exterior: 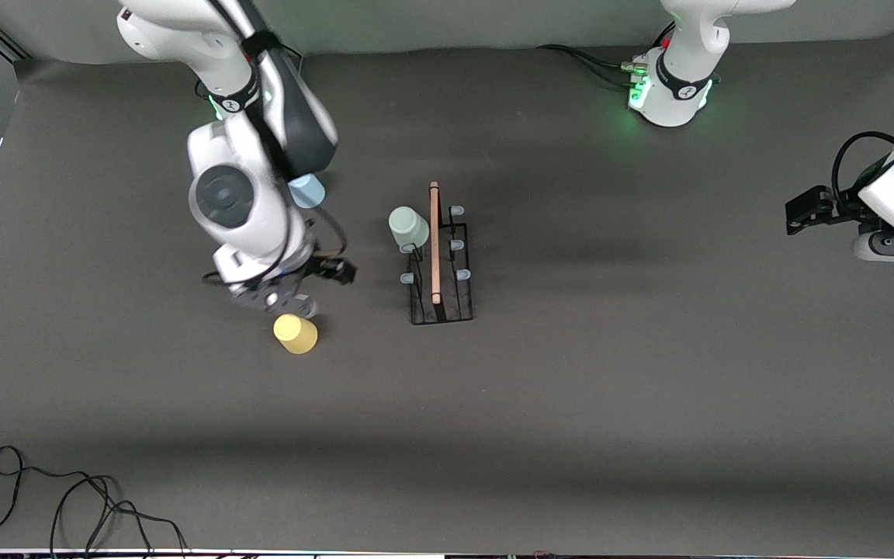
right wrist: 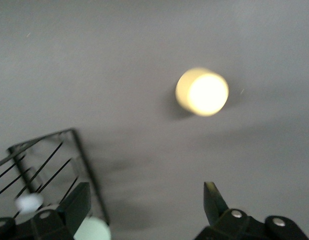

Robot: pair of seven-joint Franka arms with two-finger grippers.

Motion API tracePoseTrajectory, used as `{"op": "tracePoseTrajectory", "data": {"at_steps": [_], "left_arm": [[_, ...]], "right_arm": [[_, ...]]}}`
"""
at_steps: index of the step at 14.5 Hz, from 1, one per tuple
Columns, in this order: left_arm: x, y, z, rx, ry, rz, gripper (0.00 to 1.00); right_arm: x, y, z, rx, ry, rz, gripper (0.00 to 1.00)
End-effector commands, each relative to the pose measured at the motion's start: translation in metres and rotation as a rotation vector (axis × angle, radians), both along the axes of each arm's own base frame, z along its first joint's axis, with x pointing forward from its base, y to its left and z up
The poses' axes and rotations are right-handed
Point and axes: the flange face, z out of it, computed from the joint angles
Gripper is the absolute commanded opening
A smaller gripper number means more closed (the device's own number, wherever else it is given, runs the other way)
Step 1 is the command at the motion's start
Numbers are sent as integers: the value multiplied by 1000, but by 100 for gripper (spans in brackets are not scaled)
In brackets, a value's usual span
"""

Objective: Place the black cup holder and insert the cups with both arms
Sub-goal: 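Move the right gripper down to the yellow cup, then grasp the yellow cup with the right gripper and lift it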

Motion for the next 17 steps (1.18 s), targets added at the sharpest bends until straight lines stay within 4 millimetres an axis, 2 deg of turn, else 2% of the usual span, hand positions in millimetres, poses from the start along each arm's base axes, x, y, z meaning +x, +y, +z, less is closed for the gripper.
{"op": "tracePoseTrajectory", "data": {"at_steps": [1, 6, 8, 12, 16, 17], "left_arm": [[-2, -4, 3, 19, 10, -8, 100], [-4, -4, 3, 20, 17, 0, 100], [-4, -4, 3, 20, 17, 0, 100], [-4, -3, 3, 20, 17, 2, 100], [-4, -4, 3, 20, 16, 0, 100], [-3, -4, 2, 20, 17, 0, 100]], "right_arm": [[31, -44, -31, -6, -36, 46, 100], [55, -96, -84, 44, -52, 70, 100], [55, -102, -104, 75, -72, 29, 100], [48, -98, -150, 32, -92, 35, 100], [34, -87, -168, 67, -78, 11, 100], [30, -79, -169, 66, -73, 24, 100]]}}
